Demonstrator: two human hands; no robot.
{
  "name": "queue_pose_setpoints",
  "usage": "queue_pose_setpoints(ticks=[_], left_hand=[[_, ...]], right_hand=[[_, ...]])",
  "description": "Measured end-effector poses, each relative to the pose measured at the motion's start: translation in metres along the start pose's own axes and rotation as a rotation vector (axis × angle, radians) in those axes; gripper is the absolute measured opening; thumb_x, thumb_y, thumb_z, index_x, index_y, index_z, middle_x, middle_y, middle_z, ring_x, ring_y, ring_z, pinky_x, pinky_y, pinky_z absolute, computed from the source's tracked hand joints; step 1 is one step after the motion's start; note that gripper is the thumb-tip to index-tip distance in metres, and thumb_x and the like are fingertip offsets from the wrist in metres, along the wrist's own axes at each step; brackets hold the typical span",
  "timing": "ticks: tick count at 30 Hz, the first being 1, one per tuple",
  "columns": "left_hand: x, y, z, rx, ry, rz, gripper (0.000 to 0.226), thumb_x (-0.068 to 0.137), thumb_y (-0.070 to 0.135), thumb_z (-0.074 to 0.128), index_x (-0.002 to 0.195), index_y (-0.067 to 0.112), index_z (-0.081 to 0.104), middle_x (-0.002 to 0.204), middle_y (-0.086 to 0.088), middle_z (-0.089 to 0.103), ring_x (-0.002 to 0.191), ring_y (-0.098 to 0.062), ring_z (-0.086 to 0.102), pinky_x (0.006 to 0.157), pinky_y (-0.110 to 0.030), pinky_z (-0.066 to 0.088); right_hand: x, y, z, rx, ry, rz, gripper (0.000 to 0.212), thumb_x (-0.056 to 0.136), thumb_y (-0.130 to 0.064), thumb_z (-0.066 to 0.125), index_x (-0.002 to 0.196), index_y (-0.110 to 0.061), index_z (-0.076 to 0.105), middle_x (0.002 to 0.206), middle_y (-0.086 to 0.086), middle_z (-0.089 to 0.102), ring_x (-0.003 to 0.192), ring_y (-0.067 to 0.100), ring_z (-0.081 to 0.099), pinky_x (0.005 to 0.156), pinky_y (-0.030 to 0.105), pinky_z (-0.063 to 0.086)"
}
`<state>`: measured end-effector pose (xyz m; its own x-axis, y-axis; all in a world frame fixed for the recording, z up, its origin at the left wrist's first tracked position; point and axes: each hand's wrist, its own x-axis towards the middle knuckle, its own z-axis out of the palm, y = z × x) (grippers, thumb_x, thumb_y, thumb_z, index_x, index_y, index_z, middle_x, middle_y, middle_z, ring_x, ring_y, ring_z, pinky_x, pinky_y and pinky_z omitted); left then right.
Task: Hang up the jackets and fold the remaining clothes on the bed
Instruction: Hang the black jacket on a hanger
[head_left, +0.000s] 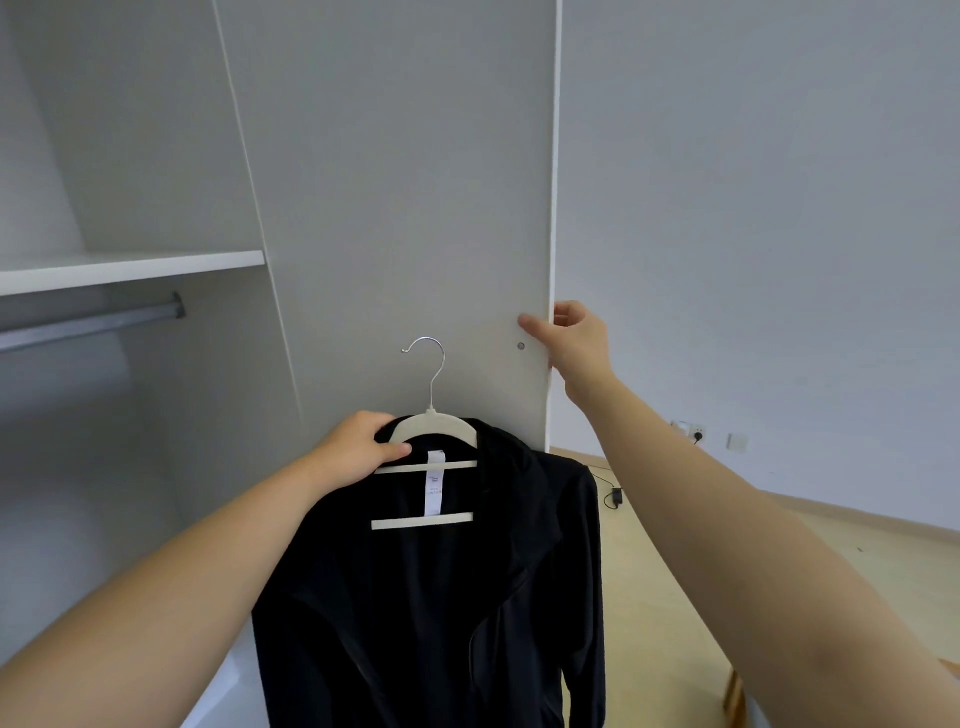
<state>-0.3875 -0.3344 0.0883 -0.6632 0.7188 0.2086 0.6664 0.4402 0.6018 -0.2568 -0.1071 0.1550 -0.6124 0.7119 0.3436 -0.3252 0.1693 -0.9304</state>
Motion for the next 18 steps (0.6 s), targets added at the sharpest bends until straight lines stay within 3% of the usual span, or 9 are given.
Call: queue_pose_setpoints(ticks=[3, 7, 8, 10, 12, 14, 16, 18], left_hand=[[-0.001, 0.000, 0.002, 0.009, -0.001, 0.001, 0.010, 0.088, 0.013, 0.066, 0.094, 0.021, 0.068, 0.090, 0.006, 0.070, 0.079, -0.004, 0.061, 0.066, -0.014, 0.041], [-0.007, -0.003, 0.002, -0.012, 0.018, -0.011, 0.010, 0.088, 0.014, 0.066, 0.094, 0.021, 0.068, 0.090, 0.005, 0.071, 0.084, -0.011, 0.064, 0.069, -0.019, 0.044], [-0.010, -0.004, 0.002, -0.012, 0.028, -0.013, 0.010, 0.088, 0.014, 0.066, 0.094, 0.021, 0.068, 0.089, 0.006, 0.070, 0.083, -0.011, 0.063, 0.069, -0.019, 0.043], [-0.018, -0.004, 0.000, -0.008, 0.053, -0.018, 0.011, 0.088, 0.014, 0.066, 0.093, 0.023, 0.067, 0.088, 0.006, 0.070, 0.083, -0.012, 0.063, 0.070, -0.022, 0.044], [-0.027, -0.007, -0.004, -0.012, 0.076, -0.021, 0.012, 0.087, 0.014, 0.067, 0.093, 0.025, 0.066, 0.090, 0.006, 0.070, 0.085, -0.014, 0.064, 0.075, -0.026, 0.046], [-0.037, -0.011, -0.011, -0.012, 0.085, -0.034, 0.013, 0.087, 0.014, 0.067, 0.092, 0.026, 0.065, 0.089, 0.008, 0.069, 0.087, -0.015, 0.064, 0.077, -0.027, 0.046], [-0.049, -0.015, -0.020, -0.002, 0.097, -0.048, 0.016, 0.087, 0.014, 0.067, 0.090, 0.030, 0.064, 0.087, 0.012, 0.068, 0.088, -0.016, 0.064, 0.080, -0.030, 0.046], [-0.064, -0.019, -0.028, -0.005, 0.134, -0.059, 0.018, 0.087, 0.014, 0.068, 0.090, 0.031, 0.063, 0.086, 0.013, 0.067, 0.088, -0.017, 0.064, 0.082, -0.031, 0.047]], right_hand=[[-0.005, 0.005, 0.000, -0.178, 0.060, -0.060, 0.025, 0.079, -0.026, 0.075, 0.095, -0.013, 0.061, 0.087, 0.000, 0.066, 0.077, 0.014, 0.065, 0.068, 0.030, 0.055], [-0.011, 0.009, -0.005, -0.287, 0.042, -0.018, 0.032, 0.076, -0.034, 0.073, 0.073, -0.007, 0.057, 0.071, 0.003, 0.056, 0.066, 0.018, 0.055, 0.073, 0.047, 0.054], [-0.015, 0.009, -0.005, -0.326, 0.047, -0.022, 0.029, 0.077, -0.033, 0.073, 0.072, -0.011, 0.055, 0.070, 0.001, 0.055, 0.066, 0.017, 0.054, 0.071, 0.045, 0.054], [-0.026, 0.011, -0.004, -0.389, 0.101, -0.075, 0.021, 0.081, -0.029, 0.070, 0.092, -0.016, 0.057, 0.084, -0.002, 0.059, 0.074, 0.013, 0.057, 0.069, 0.033, 0.049], [-0.039, 0.014, -0.001, -0.389, 0.243, -0.227, 0.036, 0.082, -0.023, 0.070, 0.113, -0.016, 0.055, 0.102, -0.002, 0.058, 0.093, 0.010, 0.055, 0.079, 0.023, 0.043], [-0.051, 0.017, 0.004, -0.458, 0.322, -0.484, 0.042, 0.079, -0.017, 0.072, 0.118, -0.011, 0.055, 0.114, 0.001, 0.054, 0.108, 0.012, 0.048, 0.091, 0.022, 0.038], [-0.061, 0.023, 0.016, -0.626, 0.233, -0.669, 0.040, 0.077, -0.013, 0.073, 0.114, -0.006, 0.059, 0.116, 0.009, 0.054, 0.111, 0.021, 0.047, 0.096, 0.028, 0.039], [-0.073, 0.027, 0.030, -0.767, 0.049, -0.735, 0.037, 0.077, -0.013, 0.075, 0.110, -0.003, 0.061, 0.114, 0.012, 0.055, 0.109, 0.027, 0.049, 0.094, 0.032, 0.041]])
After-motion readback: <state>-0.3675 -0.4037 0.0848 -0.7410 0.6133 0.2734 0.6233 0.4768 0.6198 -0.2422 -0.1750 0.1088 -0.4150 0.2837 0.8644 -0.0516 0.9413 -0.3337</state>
